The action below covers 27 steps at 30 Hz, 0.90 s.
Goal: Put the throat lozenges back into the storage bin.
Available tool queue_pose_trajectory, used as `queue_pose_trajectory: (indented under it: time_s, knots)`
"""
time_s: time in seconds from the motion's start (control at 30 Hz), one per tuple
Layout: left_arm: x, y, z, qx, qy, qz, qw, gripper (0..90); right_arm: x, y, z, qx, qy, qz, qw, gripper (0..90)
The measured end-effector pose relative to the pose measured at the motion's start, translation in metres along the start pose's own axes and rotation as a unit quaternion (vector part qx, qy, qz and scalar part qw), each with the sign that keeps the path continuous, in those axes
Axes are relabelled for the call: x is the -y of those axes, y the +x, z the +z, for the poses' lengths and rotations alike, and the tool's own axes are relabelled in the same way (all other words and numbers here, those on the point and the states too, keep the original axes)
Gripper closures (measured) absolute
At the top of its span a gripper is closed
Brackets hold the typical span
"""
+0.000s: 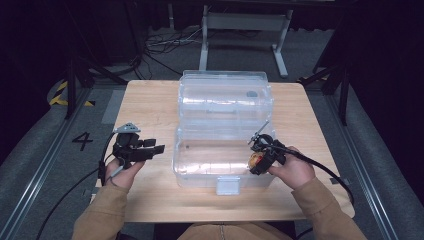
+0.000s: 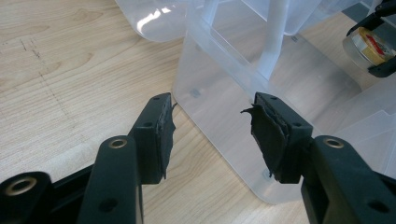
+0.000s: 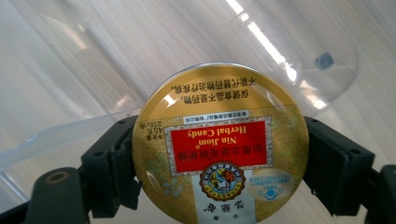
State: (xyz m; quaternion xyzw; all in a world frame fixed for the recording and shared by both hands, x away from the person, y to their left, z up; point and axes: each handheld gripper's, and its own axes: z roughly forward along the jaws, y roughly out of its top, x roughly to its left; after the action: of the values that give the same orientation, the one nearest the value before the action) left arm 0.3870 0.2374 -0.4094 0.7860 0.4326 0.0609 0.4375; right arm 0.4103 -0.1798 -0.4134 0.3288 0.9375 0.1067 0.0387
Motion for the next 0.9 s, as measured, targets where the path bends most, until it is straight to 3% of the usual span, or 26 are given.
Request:
queue_pose_trajectory:
  time_s: [0.3,0.9]
  knots:
    - [0.0002,0.0005,-0.0006,0.001,-0.001,-0.003,1.0000,49.0,0.0008,-0.0004,0.0016,-0.007,0.017,0.008,0.9998,19.8]
    - [0.0006,0.0007,0.0004,0.001,0.002,-0.002,1.0000,49.0,-0.0002,-0.0008,0.0021,-0.009,0.017,0.005,0.9998,16.9]
